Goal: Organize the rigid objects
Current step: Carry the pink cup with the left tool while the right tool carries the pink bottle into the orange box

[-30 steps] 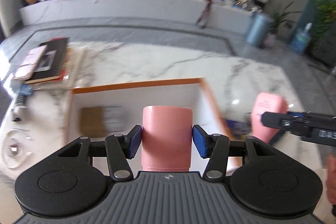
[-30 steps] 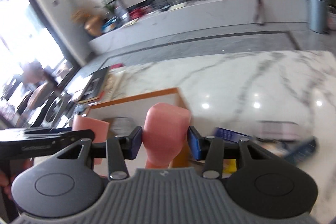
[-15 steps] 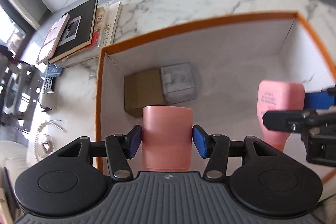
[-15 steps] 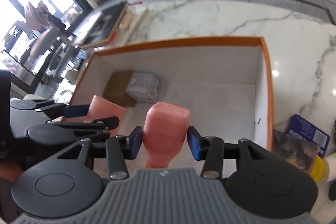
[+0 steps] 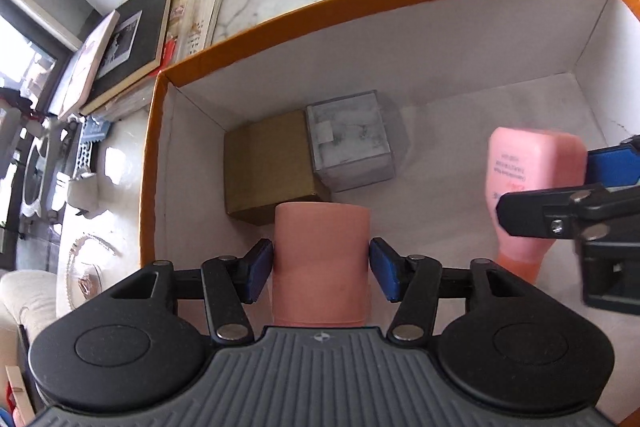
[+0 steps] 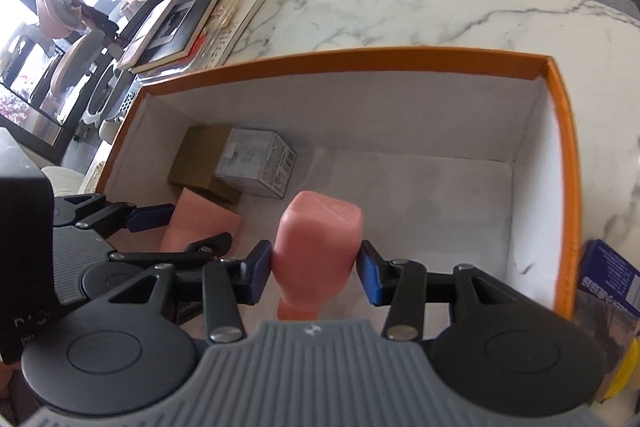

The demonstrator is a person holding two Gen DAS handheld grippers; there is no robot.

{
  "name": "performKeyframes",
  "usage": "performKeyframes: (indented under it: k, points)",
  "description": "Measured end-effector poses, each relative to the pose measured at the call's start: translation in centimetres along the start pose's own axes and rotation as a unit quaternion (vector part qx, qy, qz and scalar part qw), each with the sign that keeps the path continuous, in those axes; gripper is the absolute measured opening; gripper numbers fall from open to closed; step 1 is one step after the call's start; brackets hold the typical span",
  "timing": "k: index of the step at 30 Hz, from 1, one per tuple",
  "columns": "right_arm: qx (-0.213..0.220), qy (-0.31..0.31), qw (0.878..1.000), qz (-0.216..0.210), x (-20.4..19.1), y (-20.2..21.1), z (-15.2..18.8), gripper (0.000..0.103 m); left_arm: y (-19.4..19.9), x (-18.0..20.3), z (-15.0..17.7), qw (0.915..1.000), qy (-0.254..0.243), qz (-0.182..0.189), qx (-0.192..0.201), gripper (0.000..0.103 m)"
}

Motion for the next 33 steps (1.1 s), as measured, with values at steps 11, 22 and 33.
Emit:
performKeyframes:
  k: [11,22,33]
  points:
    - [-0.016,0.004,1.0,-0.001,0.0,-0.5,0.0,0.048,5.5,-2.3,0.7,0.9948,0.025,0.066,0.074,0.074]
    - [-0.066,0.014,0.998,-0.018,-3.6,-3.2,0.1,0.048,6.9,-10.3,2.5,0.9778,0.154,0.112,0.088,0.047]
    - [-0.076,-0.028,0.996,-0.02,-5.8,-6.4,-0.9,0.047,5.0,-10.3,4.0,0.9707,0.16,0.165,0.07,0.021]
Point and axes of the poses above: each gripper's, at about its wrist camera, not at the fingertips, and y roughly against the way its jaws point, x to its right, z to its underside, the point moved 4 cm from there along -y, roughly the way its jaws point
